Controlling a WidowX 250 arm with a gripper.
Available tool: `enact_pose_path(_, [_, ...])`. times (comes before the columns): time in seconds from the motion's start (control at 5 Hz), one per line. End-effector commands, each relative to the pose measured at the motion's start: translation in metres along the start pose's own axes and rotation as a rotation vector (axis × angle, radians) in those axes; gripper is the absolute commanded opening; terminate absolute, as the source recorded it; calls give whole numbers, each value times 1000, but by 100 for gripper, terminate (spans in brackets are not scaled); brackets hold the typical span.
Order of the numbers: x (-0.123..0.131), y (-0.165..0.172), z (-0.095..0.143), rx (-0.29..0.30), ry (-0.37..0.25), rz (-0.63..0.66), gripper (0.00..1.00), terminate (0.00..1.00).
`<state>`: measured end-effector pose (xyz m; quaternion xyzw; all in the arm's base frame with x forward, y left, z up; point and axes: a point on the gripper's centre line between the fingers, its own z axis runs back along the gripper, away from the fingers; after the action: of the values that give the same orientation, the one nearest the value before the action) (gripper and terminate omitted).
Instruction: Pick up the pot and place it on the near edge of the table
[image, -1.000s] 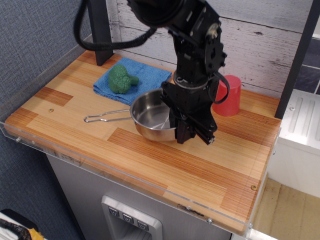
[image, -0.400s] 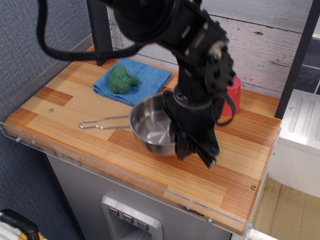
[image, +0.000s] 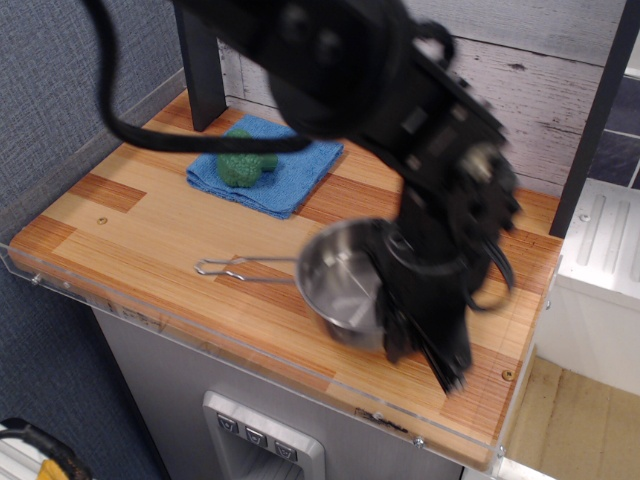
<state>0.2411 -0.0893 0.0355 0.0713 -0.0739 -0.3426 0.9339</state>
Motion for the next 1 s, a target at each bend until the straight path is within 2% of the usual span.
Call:
enact_pose_path(0.0, [5, -24, 6, -3, -56, -113, 0, 0])
enact_pose_path(0.6, [7, -27, -6, -17, -25, -162, 0, 0])
enact_pose_path(0.8, [9, -29, -8, -26, -19, -168, 100, 0])
